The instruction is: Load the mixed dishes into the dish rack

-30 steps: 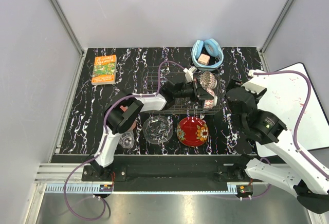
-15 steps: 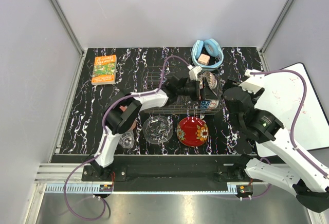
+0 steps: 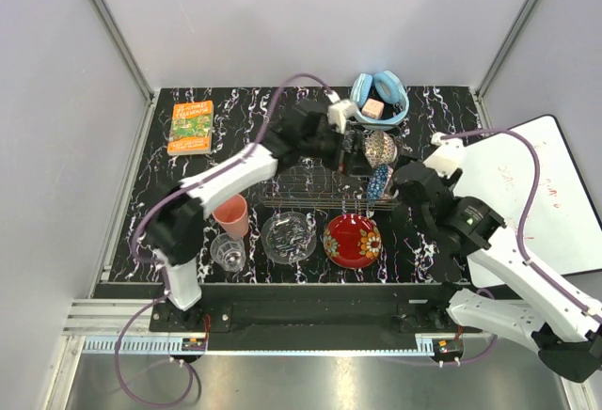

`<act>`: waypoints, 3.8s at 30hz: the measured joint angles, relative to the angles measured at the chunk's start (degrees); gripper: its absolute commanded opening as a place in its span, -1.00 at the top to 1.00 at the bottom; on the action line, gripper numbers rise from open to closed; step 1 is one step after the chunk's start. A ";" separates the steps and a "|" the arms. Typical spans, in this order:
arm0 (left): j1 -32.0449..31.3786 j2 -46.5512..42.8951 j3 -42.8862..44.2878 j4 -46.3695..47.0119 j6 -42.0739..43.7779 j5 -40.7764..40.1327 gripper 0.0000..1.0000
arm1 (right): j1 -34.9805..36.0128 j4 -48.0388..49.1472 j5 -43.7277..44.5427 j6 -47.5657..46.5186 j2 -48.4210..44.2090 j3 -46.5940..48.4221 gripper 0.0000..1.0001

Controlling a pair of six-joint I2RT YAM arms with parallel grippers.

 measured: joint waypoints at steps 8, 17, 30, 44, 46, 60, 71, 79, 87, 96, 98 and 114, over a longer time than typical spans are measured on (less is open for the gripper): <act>7.10 -22.56 -2.03 -21.92 23.65 -11.26 -0.98 | 0.00 -4.55 -18.80 21.18 -9.81 -17.70 -0.63; 6.82 -30.14 -4.81 -38.60 37.88 -29.94 -0.98 | 0.00 4.90 -29.73 35.85 -15.74 -35.93 -0.59; 9.35 -34.84 -4.98 -43.30 39.19 -36.06 -0.98 | 0.00 25.40 -34.03 48.98 -12.44 -47.84 -0.38; 9.79 -35.12 -4.94 -43.85 40.37 -38.51 -0.98 | 0.00 29.11 -34.23 51.93 -7.28 -49.51 0.38; 9.86 -35.28 -5.11 -43.87 40.68 -38.84 -0.98 | 0.00 29.79 -34.23 51.95 -6.62 -49.51 0.47; 9.88 -37.22 -8.83 -44.35 42.25 -40.83 -0.98 | 0.00 28.02 -34.21 50.66 -13.16 -49.99 1.00; 9.90 -37.40 -8.79 -44.35 43.45 -42.16 -0.98 | 0.00 7.89 -36.89 40.83 -26.82 -45.57 1.00; 10.05 -37.40 -7.82 -44.48 43.50 -42.32 -0.98 | 0.72 7.21 -42.53 17.77 -9.35 -29.59 1.00; 11.47 -37.62 -7.50 -44.44 43.50 -42.53 -0.98 | 1.46 7.32 -40.89 -4.68 -2.38 -12.41 1.00; 15.30 -38.80 -7.19 -45.22 42.47 -40.52 -0.98 | 5.86 13.49 -18.71 -31.93 5.27 3.74 1.00; 16.20 -38.73 -6.67 -45.99 41.88 -39.41 -0.98 | 7.17 18.01 -14.45 -41.53 7.63 3.78 1.00; 23.39 -39.45 -8.33 -47.06 38.14 -29.44 -0.98 | 1.60 62.55 -23.93 -106.31 18.32 -9.86 1.00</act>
